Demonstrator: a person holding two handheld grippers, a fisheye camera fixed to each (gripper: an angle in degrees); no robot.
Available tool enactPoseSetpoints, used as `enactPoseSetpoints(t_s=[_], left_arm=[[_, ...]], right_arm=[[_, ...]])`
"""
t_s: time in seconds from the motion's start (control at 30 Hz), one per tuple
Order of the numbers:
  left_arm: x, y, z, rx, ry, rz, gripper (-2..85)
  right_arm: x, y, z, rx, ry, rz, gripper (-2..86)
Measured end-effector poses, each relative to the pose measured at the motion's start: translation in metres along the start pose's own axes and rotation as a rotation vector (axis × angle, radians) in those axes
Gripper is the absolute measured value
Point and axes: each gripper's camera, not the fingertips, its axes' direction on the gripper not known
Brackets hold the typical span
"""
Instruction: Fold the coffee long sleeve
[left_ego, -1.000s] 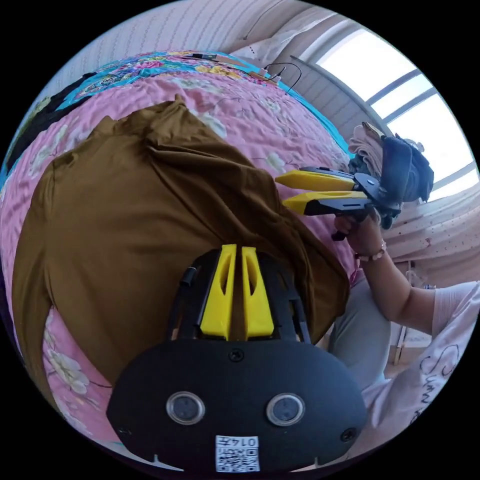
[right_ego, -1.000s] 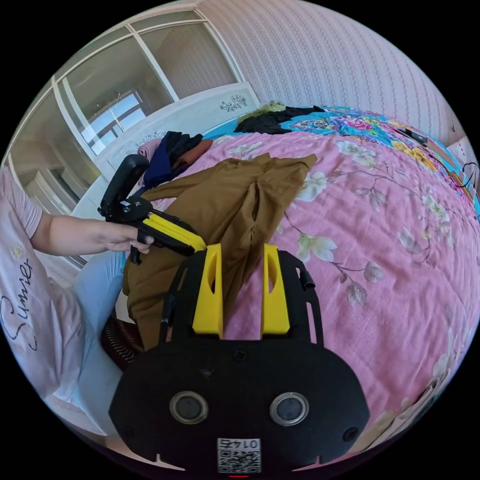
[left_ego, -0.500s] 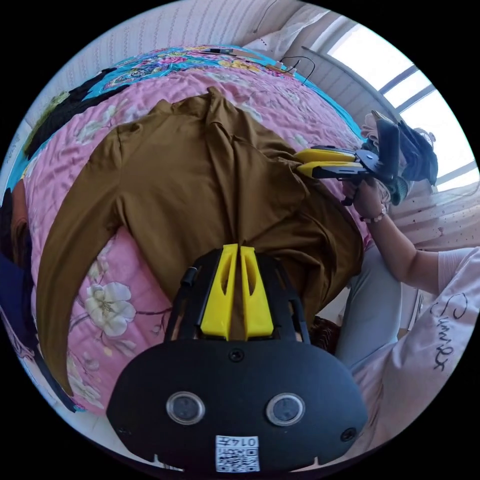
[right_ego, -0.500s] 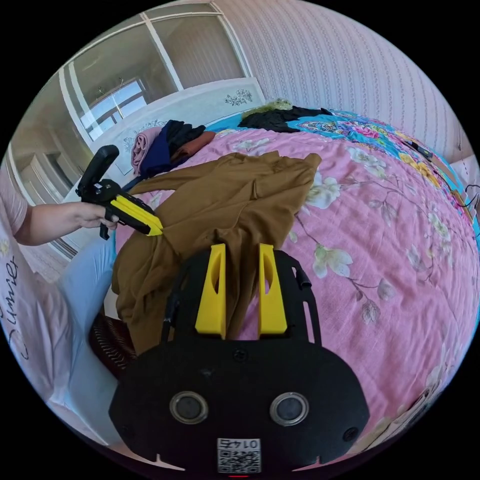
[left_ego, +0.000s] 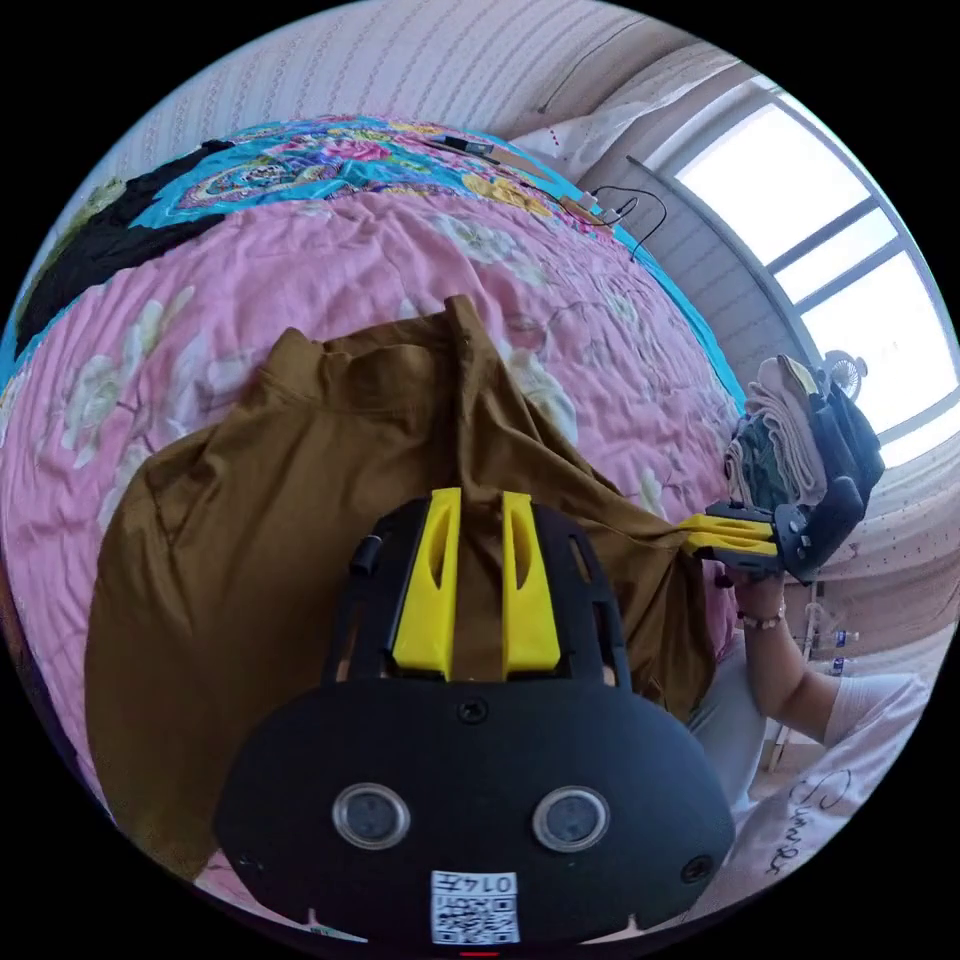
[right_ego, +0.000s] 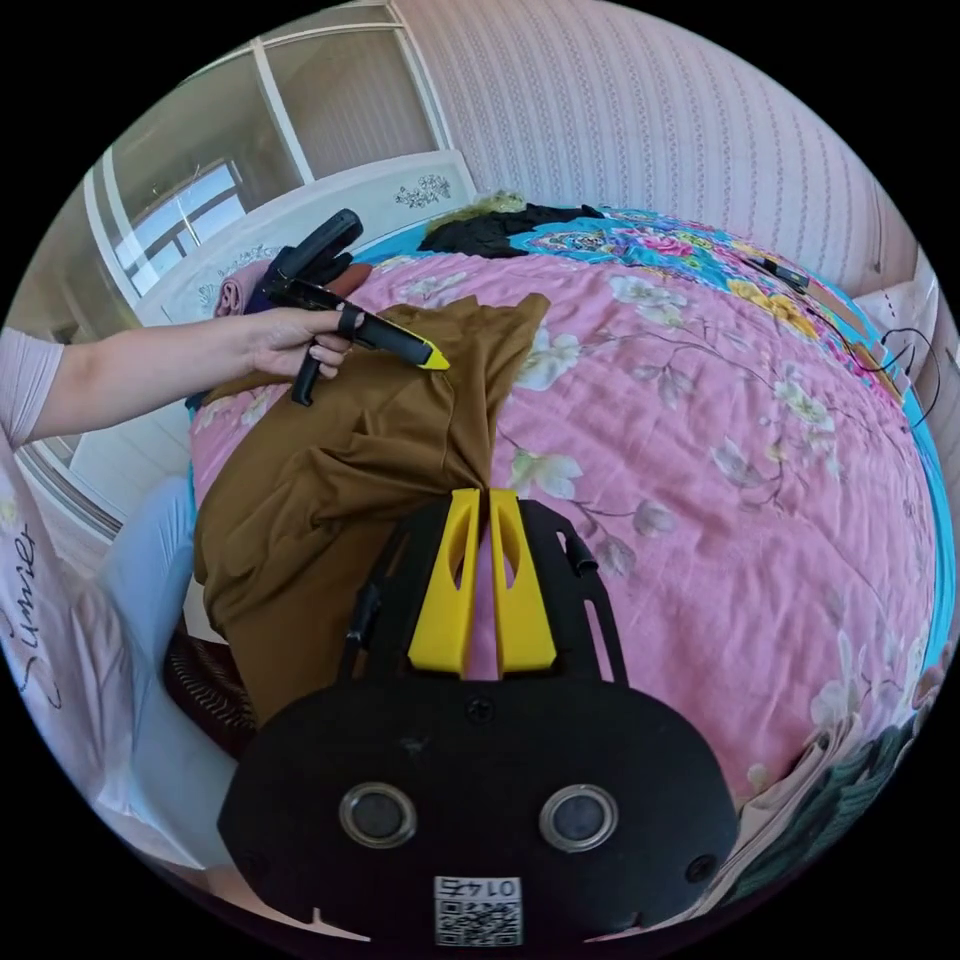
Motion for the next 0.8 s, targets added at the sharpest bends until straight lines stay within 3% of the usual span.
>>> enactPoseSetpoints(t_s=[0.23, 0.37, 0.5, 0.6, 0.7, 0.8], left_arm=[[0.030, -0.040, -0.020, 0.109, 0.185, 0.124, -0.9], [0.044, -0.082, -0.016, 0.134, 0.199, 0.129, -1.0], [0.056, -0.127, 0.019, 0.032, 0.161, 0.142, -1.0], [0.061, -0.134, 0.045, -0.032, 0.118, 0.140, -1.0], [0.061, -0.130, 0.057, -0.037, 0.122, 0.127, -1.0], [0.058, -0.124, 0.064, -0.040, 0.120, 0.107, -1.0]], right_arm=[[0.033, 0.004, -0.024, 0.001, -0.080, 0.049, 0.6], [0.045, 0.006, -0.030, -0.038, -0.083, 0.063, 0.5], [0.074, 0.017, -0.035, -0.082, -0.093, 0.168, 0.6], [0.079, 0.020, -0.050, 0.020, -0.131, 0.157, 1.2], [0.067, 0.015, -0.054, 0.068, -0.069, 0.074, 2.8], [0.070, 0.013, -0.043, -0.022, 0.074, 0.136, 5.5]])
